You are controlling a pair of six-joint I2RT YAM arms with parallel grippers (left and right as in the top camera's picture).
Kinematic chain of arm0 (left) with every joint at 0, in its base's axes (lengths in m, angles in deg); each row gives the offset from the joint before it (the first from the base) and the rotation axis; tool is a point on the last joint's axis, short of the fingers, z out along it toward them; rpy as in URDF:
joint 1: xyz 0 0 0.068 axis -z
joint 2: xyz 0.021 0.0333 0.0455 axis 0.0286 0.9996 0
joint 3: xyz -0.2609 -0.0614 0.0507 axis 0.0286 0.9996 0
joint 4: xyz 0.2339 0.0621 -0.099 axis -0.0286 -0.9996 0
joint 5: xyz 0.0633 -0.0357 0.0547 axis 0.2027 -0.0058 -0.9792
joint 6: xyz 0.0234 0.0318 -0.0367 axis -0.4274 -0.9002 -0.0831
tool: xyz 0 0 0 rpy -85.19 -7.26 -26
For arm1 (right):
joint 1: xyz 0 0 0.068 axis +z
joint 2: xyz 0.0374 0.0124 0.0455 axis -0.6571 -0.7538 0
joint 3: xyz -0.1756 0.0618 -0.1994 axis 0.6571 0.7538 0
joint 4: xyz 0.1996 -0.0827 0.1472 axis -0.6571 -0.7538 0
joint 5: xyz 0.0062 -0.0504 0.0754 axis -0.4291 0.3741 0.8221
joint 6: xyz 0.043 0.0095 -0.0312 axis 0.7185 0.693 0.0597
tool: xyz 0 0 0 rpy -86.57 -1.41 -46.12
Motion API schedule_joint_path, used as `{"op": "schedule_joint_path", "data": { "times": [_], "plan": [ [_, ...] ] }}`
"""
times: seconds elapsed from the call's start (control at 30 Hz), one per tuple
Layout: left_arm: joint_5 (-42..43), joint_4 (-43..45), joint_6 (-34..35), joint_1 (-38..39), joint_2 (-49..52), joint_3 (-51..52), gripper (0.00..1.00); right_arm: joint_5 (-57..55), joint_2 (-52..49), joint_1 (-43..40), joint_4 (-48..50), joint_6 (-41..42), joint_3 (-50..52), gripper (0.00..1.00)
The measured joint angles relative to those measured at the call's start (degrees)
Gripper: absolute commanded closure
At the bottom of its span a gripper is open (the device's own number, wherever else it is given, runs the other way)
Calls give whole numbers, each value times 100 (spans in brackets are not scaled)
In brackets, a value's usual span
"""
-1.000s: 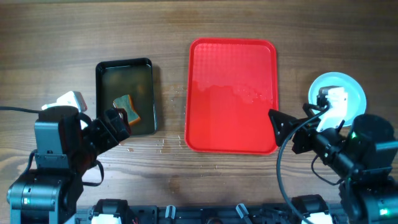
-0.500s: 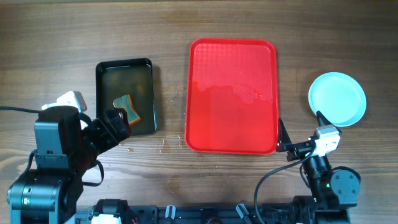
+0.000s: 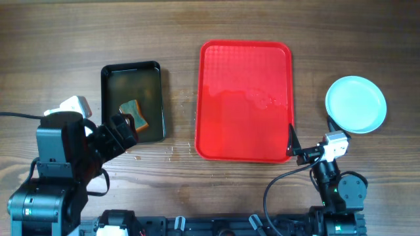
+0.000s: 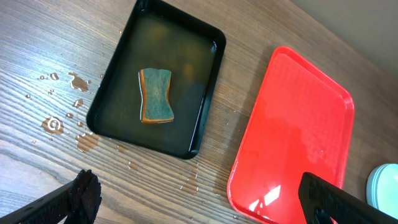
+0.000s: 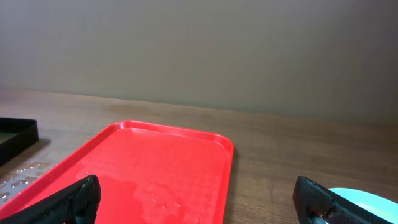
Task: Clean dirty plates on tray and stack at the side
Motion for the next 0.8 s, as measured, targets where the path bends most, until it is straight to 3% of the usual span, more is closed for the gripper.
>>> {"op": "schedule_joint_path", "data": {
  "times": [0.6, 0.67, 0.8],
  "plan": [
    [-31, 162, -2, -118, -136, 33, 0, 0, 0, 0, -2, 0, 0, 0],
    [-68, 844, -11, -319, -520, 227, 0, -2, 4, 0, -7, 0, 0, 0],
    [144, 3375, -245, -553, -1829, 1620, 0, -2, 11, 0, -4, 0, 0, 0]
  ]
}}
